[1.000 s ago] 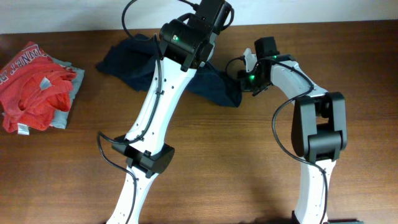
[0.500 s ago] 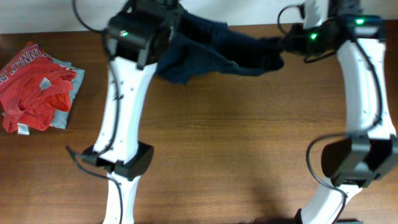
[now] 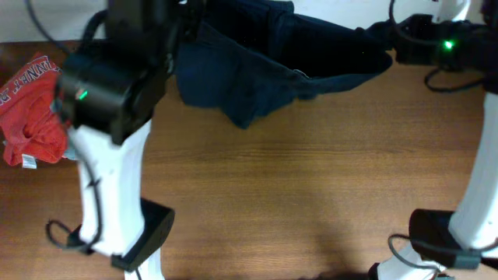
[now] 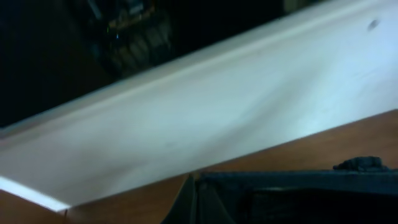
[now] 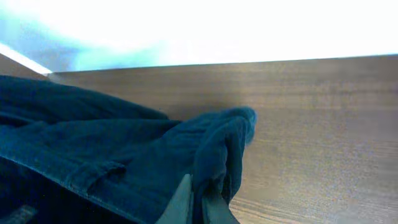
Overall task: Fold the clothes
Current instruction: 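Lift the shirt with both grippers and shake it out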
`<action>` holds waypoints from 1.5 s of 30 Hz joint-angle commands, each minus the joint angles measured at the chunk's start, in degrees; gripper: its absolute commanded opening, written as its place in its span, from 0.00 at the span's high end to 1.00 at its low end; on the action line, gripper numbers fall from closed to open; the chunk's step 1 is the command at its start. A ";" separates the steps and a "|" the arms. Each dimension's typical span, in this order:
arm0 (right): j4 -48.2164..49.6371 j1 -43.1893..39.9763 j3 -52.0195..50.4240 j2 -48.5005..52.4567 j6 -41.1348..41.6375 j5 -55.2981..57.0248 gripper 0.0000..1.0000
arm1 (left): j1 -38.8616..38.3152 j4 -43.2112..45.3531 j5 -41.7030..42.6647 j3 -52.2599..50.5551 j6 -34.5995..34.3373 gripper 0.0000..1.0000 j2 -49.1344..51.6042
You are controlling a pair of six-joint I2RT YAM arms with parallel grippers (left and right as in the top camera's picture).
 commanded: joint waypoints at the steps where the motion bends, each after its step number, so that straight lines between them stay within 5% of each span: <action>1: -2.82 -2.32 1.57 -4.66 -1.05 11.93 0.96 | 3.10 0.85 -9.73 1.31 0.72 1.00 -9.88; 14: -8.76 -2.25 1.33 -21.92 0.17 15.15 0.96 | 3.10 -9.62 -3.08 0.13 0.68 1.00 -16.85; 22: -8.76 -2.25 -3.04 -15.80 0.28 15.13 0.96 | 3.13 -8.46 -10.73 -12.00 -1.88 1.00 -13.57; 33: -2.75 -2.25 -5.75 1.03 0.26 15.52 0.96 | 6.25 1.44 -11.82 -23.54 -2.97 1.00 -4.04; 42: 28.85 -2.14 -5.75 2.95 0.50 15.52 0.96 | 10.88 30.25 0.28 -23.54 1.44 1.00 -1.01; 45: 32.28 -2.03 -5.75 3.50 0.52 15.50 0.96 | 11.43 34.49 0.24 -23.54 2.23 1.00 -0.90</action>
